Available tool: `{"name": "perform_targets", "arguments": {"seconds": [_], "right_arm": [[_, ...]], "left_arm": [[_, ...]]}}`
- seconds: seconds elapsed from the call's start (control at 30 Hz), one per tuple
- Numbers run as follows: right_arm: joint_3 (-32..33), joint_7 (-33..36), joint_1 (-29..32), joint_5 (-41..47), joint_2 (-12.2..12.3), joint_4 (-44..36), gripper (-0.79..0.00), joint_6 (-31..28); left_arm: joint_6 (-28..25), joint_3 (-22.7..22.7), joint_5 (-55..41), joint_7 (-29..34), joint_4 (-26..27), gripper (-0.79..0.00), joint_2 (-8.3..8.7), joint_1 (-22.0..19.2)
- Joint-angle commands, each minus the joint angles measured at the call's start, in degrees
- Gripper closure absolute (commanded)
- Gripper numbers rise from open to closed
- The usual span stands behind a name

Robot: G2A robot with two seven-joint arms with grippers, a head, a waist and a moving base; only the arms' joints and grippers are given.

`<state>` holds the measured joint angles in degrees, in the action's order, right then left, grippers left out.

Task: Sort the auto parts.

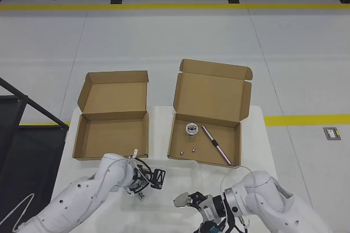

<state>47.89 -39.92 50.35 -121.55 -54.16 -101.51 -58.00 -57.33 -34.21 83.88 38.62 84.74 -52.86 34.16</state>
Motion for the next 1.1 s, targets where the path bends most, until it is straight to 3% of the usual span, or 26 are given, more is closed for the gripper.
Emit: {"name": "perform_targets", "arguments": {"seconds": [0.0,0.1,0.23,0.43,0.87,0.93,0.97,1.0,1.07], "right_arm": [[0.0,0.0,0.0,0.0,0.0,0.0,-0.785,0.0],[0.0,0.0,0.0,0.0,0.0,0.0,-0.785,0.0],[0.0,0.0,0.0,0.0,0.0,0.0,-0.785,0.0],[0.0,0.0,0.0,0.0,0.0,0.0,-0.785,0.0],[0.0,0.0,0.0,0.0,0.0,0.0,-0.785,0.0],[0.0,0.0,0.0,0.0,0.0,0.0,-0.785,0.0],[0.0,0.0,0.0,0.0,0.0,0.0,-0.785,0.0],[0.0,0.0,0.0,0.0,0.0,0.0,-0.785,0.0],[0.0,0.0,0.0,0.0,0.0,0.0,-0.785,0.0]], "left_arm": [[-0.07,0.18,0.09,0.61,-0.91,-0.499,-0.57,-0.33],[-0.03,0.34,-0.07,1.33,-2.3,-0.449,-1.4,-0.54],[-0.67,0.61,-0.46,2.51,-4.11,-0.459,-2.47,-0.92],[-0.67,1.31,-1.16,3.35,-6.2,-0.308,-3.68,-1.64],[-0.67,2.3,-1.36,4.1,-9.02,-0.289,-5.22,-2.35],[-0.67,2.58,-1.53,4.16,-9.36,-0.256,-5.37,-2.46],[-0.67,2.71,-1.62,4.17,-9.48,-0.172,-5.43,-2.53],[-0.67,2.77,-1.9,3.98,-9.58,0.0,-5.48,-2.57],[-0.67,2.74,-2.41,3.55,-9.68,0.0,-5.47,-2.75]]}}
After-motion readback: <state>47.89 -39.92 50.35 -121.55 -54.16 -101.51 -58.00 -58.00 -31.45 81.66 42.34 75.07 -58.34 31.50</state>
